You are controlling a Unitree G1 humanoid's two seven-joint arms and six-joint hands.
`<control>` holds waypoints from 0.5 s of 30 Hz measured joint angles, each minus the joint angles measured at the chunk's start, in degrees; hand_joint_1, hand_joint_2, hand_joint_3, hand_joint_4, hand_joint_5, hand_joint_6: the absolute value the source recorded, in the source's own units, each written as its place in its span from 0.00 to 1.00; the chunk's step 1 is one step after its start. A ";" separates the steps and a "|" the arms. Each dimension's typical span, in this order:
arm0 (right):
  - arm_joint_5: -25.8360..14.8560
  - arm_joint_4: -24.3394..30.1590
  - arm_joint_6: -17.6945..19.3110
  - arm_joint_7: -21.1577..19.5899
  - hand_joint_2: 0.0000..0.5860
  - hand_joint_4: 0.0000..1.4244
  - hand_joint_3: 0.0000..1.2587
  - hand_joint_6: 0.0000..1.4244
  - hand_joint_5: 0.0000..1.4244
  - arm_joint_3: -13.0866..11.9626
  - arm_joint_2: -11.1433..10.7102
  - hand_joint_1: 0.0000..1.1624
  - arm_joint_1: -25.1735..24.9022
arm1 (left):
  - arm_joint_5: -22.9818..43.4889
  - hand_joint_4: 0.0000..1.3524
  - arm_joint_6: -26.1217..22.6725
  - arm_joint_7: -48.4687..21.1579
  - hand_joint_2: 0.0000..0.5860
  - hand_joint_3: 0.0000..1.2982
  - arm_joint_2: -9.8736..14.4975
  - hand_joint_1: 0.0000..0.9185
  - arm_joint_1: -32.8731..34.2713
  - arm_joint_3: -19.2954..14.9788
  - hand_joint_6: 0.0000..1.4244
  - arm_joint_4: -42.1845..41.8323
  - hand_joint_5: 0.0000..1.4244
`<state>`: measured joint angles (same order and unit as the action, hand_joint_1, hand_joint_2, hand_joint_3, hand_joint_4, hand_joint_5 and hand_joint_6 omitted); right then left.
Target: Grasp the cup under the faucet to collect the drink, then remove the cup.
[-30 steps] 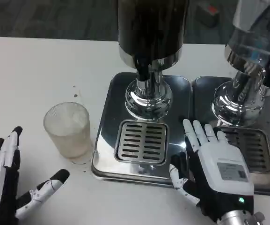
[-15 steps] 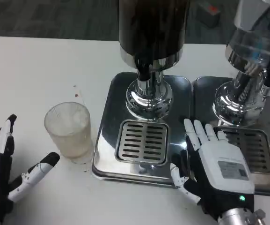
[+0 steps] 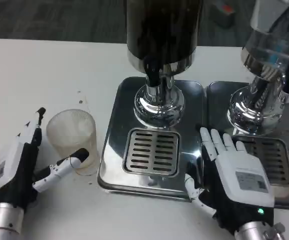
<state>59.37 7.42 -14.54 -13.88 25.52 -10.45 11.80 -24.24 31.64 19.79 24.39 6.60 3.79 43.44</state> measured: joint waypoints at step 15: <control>0.02 1.21 -0.65 0.53 0.96 0.00 0.00 0.00 0.00 0.03 -0.03 0.30 0.09 | 1.27 0.00 4.31 -1.12 0.06 0.00 -1.05 0.20 5.50 1.96 0.03 8.96 0.04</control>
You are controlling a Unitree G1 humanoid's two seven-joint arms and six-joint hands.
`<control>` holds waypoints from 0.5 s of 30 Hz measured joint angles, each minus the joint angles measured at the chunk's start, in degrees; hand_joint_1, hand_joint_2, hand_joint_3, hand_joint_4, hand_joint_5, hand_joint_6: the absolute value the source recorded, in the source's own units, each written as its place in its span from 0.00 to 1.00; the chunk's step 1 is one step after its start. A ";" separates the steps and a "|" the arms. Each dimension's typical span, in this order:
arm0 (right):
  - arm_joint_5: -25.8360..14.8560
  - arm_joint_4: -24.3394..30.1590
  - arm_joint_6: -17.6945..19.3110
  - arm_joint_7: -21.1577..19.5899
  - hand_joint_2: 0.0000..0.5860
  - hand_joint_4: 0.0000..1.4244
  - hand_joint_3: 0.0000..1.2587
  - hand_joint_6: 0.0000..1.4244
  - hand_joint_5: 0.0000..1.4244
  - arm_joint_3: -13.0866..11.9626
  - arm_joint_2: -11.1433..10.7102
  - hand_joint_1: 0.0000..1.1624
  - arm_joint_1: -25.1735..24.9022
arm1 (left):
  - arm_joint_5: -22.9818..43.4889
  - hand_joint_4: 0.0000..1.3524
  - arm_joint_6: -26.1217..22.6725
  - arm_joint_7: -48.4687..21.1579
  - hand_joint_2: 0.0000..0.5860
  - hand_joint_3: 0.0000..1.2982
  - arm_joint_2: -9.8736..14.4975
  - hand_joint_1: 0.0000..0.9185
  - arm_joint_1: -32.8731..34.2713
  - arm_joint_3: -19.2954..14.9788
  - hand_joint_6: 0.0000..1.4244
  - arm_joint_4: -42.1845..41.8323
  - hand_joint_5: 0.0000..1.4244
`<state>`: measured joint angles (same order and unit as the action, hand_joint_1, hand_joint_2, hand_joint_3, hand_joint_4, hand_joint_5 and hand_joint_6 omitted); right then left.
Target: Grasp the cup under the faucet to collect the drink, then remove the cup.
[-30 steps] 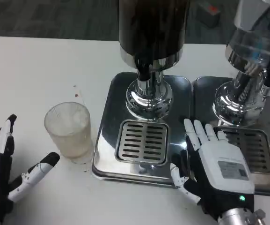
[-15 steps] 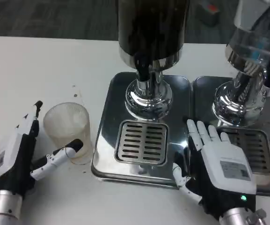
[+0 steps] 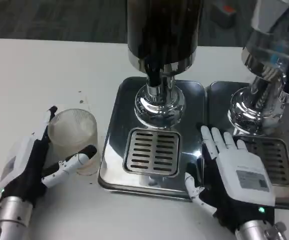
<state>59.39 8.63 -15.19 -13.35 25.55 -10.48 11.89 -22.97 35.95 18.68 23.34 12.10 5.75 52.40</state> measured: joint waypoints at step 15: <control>-0.02 0.43 -0.52 0.97 0.96 0.00 0.00 0.00 0.00 -0.16 -0.30 0.30 0.00 | 0.29 0.06 1.05 -0.01 0.06 0.04 -0.58 0.22 2.31 0.41 0.18 2.77 0.21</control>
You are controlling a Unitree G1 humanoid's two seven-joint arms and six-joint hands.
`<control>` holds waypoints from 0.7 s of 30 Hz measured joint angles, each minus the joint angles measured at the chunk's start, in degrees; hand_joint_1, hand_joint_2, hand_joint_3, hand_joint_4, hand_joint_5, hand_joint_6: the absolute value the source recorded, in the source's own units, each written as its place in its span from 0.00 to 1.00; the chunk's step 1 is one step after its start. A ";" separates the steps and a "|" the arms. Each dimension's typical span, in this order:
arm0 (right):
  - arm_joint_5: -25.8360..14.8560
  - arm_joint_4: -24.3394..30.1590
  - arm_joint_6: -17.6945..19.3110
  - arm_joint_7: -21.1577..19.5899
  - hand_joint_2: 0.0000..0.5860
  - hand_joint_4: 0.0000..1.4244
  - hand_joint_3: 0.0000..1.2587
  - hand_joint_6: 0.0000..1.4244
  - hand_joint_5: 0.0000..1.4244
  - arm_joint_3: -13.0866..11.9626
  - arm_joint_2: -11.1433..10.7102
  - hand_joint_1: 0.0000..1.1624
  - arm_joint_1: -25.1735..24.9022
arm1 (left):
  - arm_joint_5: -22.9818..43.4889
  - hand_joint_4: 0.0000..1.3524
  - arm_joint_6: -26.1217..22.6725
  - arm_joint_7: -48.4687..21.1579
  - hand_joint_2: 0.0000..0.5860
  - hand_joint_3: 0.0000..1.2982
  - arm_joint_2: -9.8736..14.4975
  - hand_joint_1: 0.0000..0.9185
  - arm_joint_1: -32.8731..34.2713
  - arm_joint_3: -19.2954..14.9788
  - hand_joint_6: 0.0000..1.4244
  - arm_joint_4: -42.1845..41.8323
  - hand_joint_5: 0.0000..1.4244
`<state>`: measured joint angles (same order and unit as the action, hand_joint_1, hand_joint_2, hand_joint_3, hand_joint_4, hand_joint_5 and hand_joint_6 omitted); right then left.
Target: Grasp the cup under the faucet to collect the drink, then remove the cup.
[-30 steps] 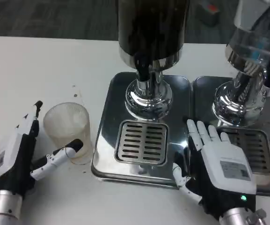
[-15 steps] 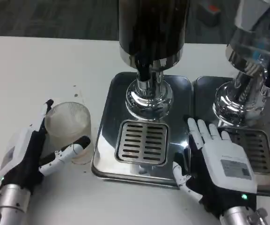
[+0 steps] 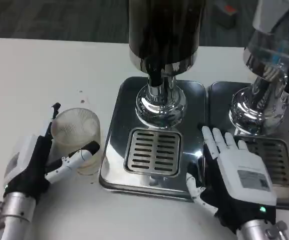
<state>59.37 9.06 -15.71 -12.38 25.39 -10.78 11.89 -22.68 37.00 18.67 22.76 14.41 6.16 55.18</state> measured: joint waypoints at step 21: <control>-0.16 0.01 -0.02 0.00 0.96 0.00 0.00 0.01 0.00 -0.03 0.45 0.31 0.17 | -0.80 0.50 1.39 5.01 0.16 0.47 0.74 0.34 1.11 1.49 0.52 0.47 0.57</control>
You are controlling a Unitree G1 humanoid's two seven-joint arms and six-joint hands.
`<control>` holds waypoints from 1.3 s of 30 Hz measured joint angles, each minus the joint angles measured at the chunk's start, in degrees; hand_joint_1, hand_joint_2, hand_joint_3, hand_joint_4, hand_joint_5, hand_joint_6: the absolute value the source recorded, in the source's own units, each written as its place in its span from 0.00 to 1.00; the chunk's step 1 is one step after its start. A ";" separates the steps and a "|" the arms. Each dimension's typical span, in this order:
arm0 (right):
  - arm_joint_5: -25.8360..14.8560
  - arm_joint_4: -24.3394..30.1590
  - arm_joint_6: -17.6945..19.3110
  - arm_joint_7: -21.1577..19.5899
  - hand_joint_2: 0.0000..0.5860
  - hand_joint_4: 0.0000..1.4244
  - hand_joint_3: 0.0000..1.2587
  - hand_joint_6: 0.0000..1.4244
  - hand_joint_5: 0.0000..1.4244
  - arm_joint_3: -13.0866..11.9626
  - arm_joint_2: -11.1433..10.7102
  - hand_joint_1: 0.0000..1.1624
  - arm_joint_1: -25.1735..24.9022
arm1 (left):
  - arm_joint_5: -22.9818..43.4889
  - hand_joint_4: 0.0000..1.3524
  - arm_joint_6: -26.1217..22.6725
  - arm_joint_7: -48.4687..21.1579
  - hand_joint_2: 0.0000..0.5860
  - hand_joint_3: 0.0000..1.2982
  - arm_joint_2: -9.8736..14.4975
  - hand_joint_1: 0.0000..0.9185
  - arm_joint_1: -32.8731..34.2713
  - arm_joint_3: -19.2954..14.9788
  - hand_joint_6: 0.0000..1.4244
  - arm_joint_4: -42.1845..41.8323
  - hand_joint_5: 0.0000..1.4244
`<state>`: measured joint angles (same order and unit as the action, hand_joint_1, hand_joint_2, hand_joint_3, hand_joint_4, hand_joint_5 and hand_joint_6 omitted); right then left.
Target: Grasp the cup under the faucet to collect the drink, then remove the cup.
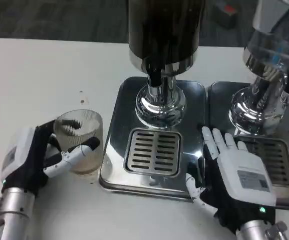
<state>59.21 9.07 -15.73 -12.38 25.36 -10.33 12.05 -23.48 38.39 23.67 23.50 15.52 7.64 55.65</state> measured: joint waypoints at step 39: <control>0.52 1.51 -1.87 -0.74 0.96 0.00 0.00 0.01 0.00 -0.22 1.29 0.31 1.39 | -17.94 0.54 3.85 20.81 0.12 0.53 -2.30 0.42 7.18 9.49 0.54 2.00 0.61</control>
<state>59.73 10.58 -17.60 -13.12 25.13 -9.04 13.44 -41.43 42.24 44.48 21.19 22.70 17.14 57.65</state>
